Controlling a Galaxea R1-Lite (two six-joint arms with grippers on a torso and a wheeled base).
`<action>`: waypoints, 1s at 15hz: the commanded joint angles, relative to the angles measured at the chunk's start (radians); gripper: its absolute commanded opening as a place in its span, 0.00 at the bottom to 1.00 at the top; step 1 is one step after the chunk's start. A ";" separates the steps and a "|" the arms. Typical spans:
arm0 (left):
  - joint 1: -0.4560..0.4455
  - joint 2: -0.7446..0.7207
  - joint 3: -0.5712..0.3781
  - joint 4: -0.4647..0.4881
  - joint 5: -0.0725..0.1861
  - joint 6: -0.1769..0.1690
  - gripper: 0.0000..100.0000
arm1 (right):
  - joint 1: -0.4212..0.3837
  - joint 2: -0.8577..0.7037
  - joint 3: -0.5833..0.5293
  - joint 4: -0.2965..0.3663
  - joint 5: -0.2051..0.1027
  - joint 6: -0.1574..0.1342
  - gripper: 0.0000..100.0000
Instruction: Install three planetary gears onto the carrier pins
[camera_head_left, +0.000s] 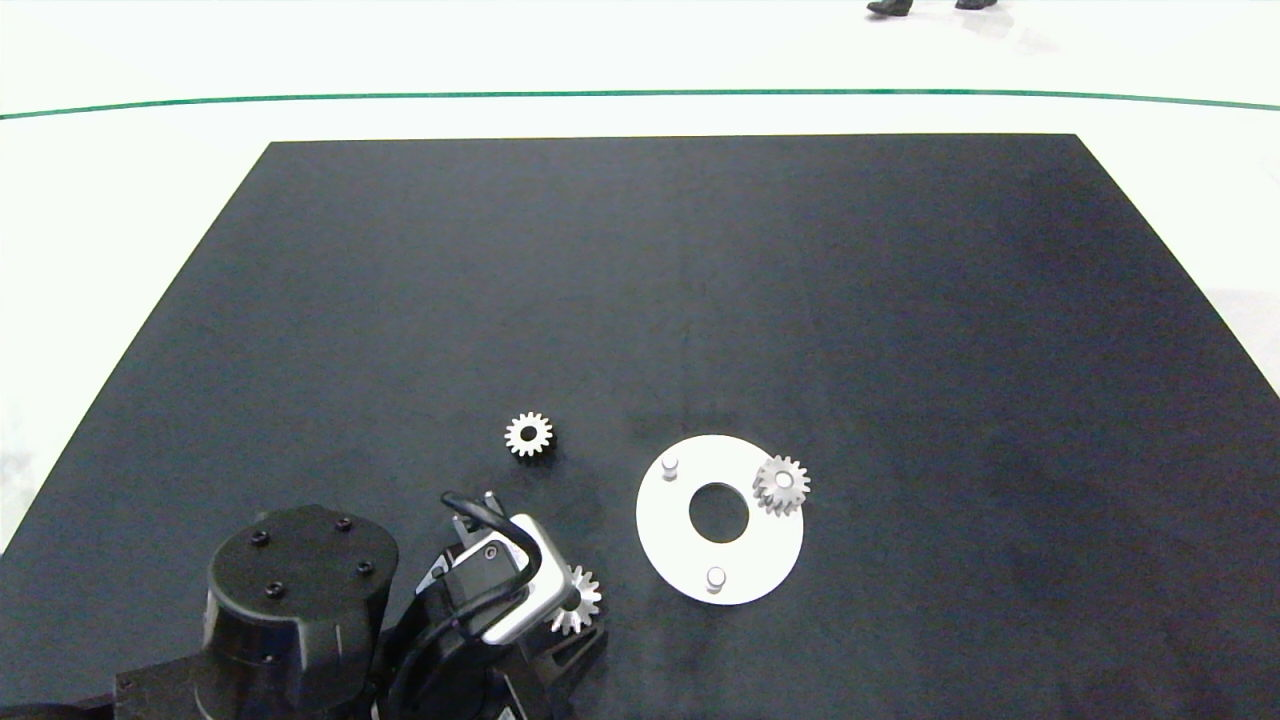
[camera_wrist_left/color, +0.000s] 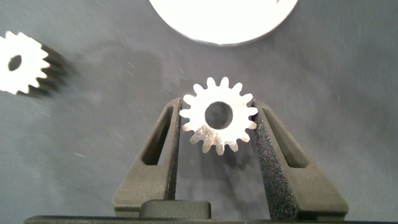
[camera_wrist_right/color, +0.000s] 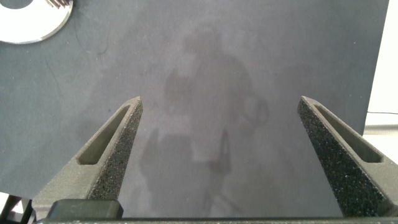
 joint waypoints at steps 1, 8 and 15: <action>-0.022 -0.037 -0.067 0.031 0.025 0.001 0.07 | 0.001 0.005 0.023 0.002 -0.001 0.002 1.00; -0.152 -0.007 -0.182 0.155 0.100 -0.005 0.07 | 0.004 0.013 -0.011 0.000 -0.001 0.002 1.00; -0.238 0.105 -0.249 0.157 0.156 -0.014 0.07 | 0.015 0.013 -0.021 0.000 0.002 0.005 1.00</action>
